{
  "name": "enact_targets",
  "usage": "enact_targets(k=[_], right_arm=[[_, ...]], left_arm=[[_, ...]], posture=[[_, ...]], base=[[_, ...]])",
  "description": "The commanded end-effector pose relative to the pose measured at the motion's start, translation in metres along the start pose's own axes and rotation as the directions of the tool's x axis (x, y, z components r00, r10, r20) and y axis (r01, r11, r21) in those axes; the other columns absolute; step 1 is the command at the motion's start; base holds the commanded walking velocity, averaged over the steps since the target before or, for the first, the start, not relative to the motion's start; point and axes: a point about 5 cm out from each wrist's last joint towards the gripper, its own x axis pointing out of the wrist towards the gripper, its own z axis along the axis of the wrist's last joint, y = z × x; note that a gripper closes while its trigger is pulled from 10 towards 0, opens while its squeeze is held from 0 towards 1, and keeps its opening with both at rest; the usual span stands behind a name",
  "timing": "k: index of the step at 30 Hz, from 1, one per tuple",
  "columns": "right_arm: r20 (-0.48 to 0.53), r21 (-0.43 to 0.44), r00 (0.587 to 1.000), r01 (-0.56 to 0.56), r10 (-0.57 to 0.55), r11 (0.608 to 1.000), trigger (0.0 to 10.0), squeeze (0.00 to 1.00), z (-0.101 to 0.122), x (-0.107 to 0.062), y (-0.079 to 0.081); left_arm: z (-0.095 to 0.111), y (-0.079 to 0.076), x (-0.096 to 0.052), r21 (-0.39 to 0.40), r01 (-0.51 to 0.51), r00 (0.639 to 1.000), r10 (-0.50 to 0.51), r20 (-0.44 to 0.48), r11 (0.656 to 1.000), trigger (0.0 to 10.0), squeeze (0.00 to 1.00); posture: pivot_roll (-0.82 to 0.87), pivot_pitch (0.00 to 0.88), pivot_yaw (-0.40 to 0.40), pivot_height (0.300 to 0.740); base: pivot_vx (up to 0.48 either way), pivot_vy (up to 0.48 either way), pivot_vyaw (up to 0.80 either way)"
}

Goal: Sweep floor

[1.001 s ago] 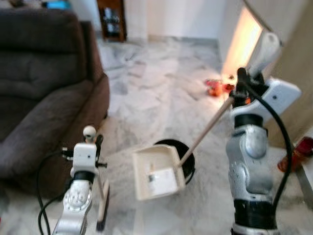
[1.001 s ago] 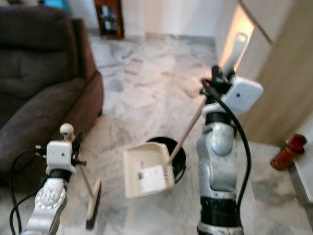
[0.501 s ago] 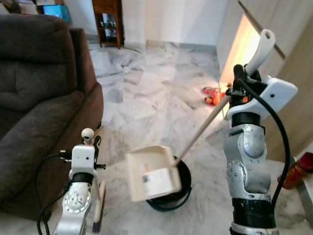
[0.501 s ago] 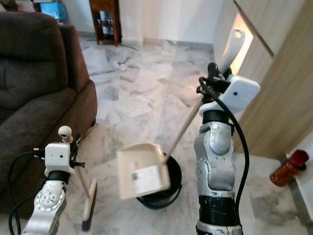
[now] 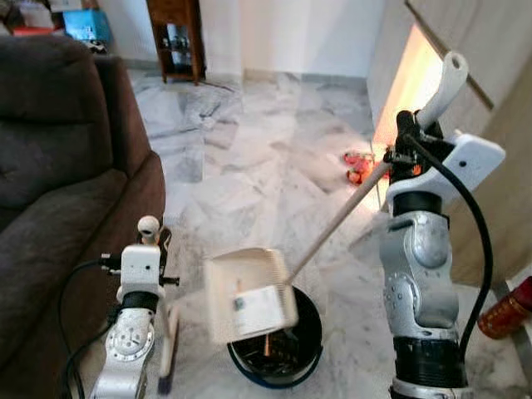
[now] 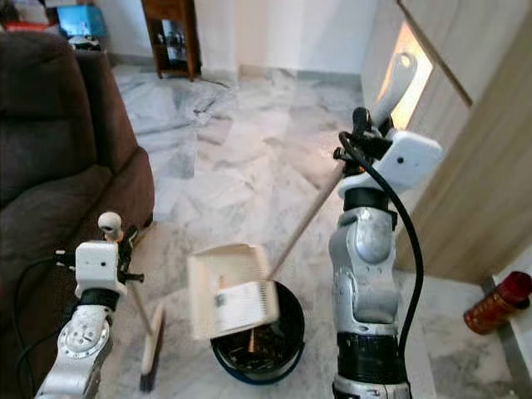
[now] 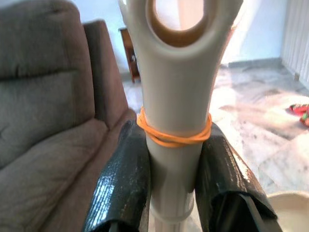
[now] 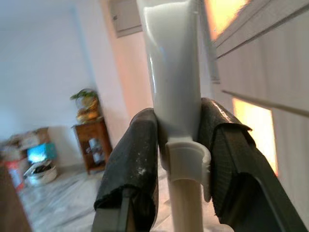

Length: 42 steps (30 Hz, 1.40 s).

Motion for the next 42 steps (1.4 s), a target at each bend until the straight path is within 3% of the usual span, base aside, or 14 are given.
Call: enact_targets(k=[1,6,15,37,42], right_arm=[[0.054,0.030,0.998,0.009,-0.010,1.000,10.0,0.00,0.0097,0.0008,-0.0016],[0.039,0.033,0.999,0.004,-0.005,0.999,10.0,0.00,0.0071,0.0002,-0.0006],[0.041,0.029,0.999,0.000,-0.001,1.000,10.0,0.00,0.0072,0.0010,-0.0005],[0.047,0.044,0.998,-0.030,0.028,0.999,10.0,0.00,0.0061,0.0002,0.0049],[0.048,0.041,0.998,-0.036,0.034,0.998,10.0,0.00,0.0065,-0.0002,0.0051]], left_arm=[[0.0074,0.0038,0.0026,0.017,-0.009,0.999,0.008,0.040,1.000,10.0,0.00],[0.0074,0.0037,0.0022,0.018,-0.012,0.999,0.011,0.038,1.000,10.0,0.00],[0.0078,0.0034,0.0018,0.015,-0.011,0.999,0.010,0.040,1.000,10.0,0.00],[0.0087,0.0044,0.0017,0.015,-0.009,0.999,0.008,0.048,1.000,10.0,0.00],[0.0096,0.0038,0.0007,0.010,-0.009,0.998,0.008,0.056,1.000,10.0,0.00]], posture=[[0.09,0.000,-0.011,0.740],[0.09,0.000,-0.013,0.740],[0.09,0.000,-0.014,0.740],[0.09,0.000,-0.013,0.740],[0.09,0.000,-0.013,0.740]], base=[[0.000,0.000,0.00],[0.000,0.000,0.00],[0.000,0.000,-0.76],[0.299,0.000,-0.15],[0.000,0.000,0.00]])
